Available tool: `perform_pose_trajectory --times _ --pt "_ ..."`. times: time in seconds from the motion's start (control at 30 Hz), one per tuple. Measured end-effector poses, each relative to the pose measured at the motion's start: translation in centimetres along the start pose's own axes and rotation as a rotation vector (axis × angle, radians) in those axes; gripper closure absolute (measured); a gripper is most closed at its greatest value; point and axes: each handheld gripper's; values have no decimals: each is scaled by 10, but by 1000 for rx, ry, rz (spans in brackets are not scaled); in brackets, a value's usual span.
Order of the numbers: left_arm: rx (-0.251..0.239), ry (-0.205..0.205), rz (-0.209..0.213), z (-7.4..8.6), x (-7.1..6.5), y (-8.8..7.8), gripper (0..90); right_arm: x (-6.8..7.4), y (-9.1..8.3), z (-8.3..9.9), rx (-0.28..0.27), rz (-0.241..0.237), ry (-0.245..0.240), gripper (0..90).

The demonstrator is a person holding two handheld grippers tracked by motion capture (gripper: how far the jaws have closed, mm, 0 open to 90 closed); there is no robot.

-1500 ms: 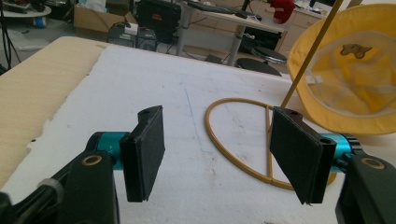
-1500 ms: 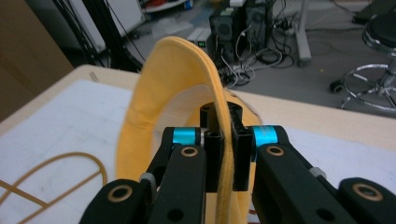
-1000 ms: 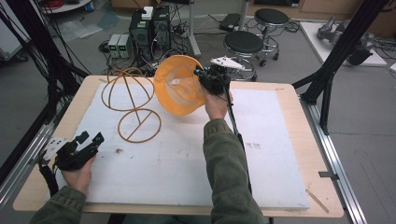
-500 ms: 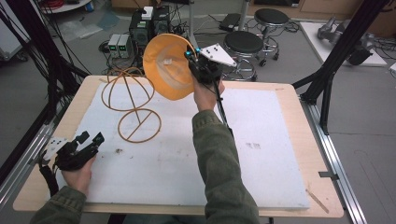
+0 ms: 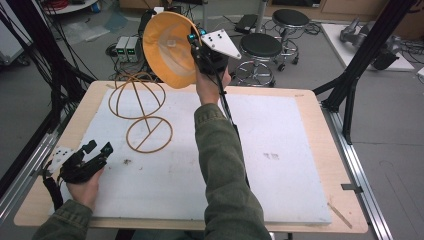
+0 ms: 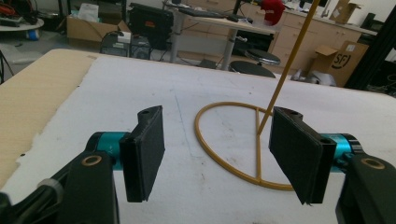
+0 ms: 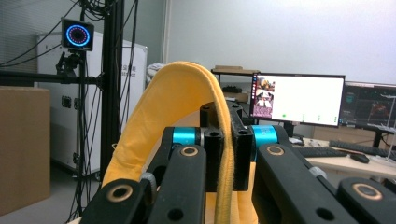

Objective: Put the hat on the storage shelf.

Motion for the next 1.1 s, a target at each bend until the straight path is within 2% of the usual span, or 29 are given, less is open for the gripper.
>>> perform_pose_trajectory --times 0.13,0.2,0.3,0.5,0.63,0.73,0.9,1.03,1.1 --pt "-2 -7 -6 0 1 0 358 11 8 4 14 -15 3 871" --pt "-3 -8 -2 0 1 0 358 19 12 7 39 -7 -26 871" --pt "-7 0 0 -1 1 -1 358 32 16 10 57 -25 -65 871" --pt "-9 -1 -3 -1 1 -1 358 54 18 13 90 -89 -110 870" --pt "-9 -4 -5 -1 1 0 358 64 16 15 126 -144 -86 870" --pt "-7 -7 0 -1 1 0 358 74 13 15 136 -202 -68 870" --pt "-9 -8 4 -1 1 0 358 91 7 15 169 -301 -8 869" --pt "-8 -7 4 -1 1 0 358 106 -2 24 208 -382 11 868" --pt "-7 -7 3 -1 1 0 358 112 -6 30 239 -406 25 868"
Point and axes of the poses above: each handheld gripper's, and its own axes: y roughly forward along the jaws, z roughly out of its underside, x roughly to its left, and after that the axes turned 14 degrees about y, right-handed
